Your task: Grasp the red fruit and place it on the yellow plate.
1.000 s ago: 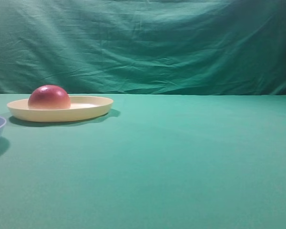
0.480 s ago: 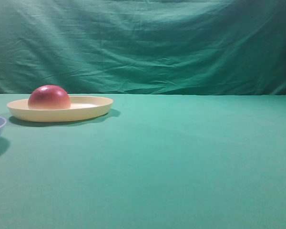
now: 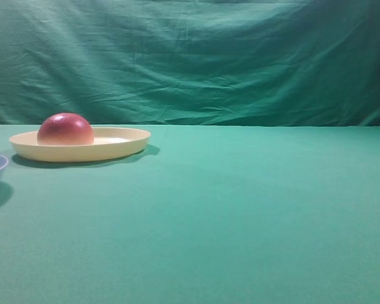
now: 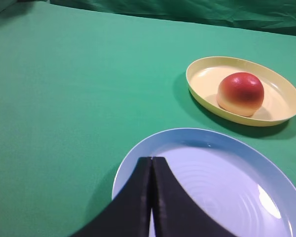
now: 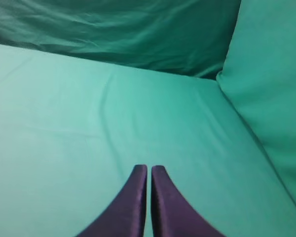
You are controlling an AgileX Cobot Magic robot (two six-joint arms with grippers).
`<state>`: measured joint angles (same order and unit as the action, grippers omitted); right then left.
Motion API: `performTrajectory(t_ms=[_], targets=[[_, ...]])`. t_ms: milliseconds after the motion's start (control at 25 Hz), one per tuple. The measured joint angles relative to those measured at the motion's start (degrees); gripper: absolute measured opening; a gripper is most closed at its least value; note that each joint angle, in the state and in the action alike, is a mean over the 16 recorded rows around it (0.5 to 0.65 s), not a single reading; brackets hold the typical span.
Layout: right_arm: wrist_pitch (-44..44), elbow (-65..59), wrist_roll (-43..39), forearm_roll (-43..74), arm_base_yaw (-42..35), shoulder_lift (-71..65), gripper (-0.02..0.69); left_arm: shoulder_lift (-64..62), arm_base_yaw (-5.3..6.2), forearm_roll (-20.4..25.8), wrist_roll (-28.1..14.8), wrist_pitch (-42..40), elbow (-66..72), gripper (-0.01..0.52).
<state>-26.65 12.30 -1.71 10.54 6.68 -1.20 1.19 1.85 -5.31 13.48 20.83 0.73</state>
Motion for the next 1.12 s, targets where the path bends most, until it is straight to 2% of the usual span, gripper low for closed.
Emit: performTrajectory(t_ms=[440, 1120], targets=[[8.8, -13.2, -0.2, 0.4, -6.7, 1.7, 0.0, 0.0, 0.0, 0.0, 0.0, 0.0, 0.0, 0.0], [4.5, -13.8, -6.5, 0.3, -8.2, 1.7, 0.0, 0.0, 0.0, 0.0, 0.0, 0.0, 0.0, 0.0]])
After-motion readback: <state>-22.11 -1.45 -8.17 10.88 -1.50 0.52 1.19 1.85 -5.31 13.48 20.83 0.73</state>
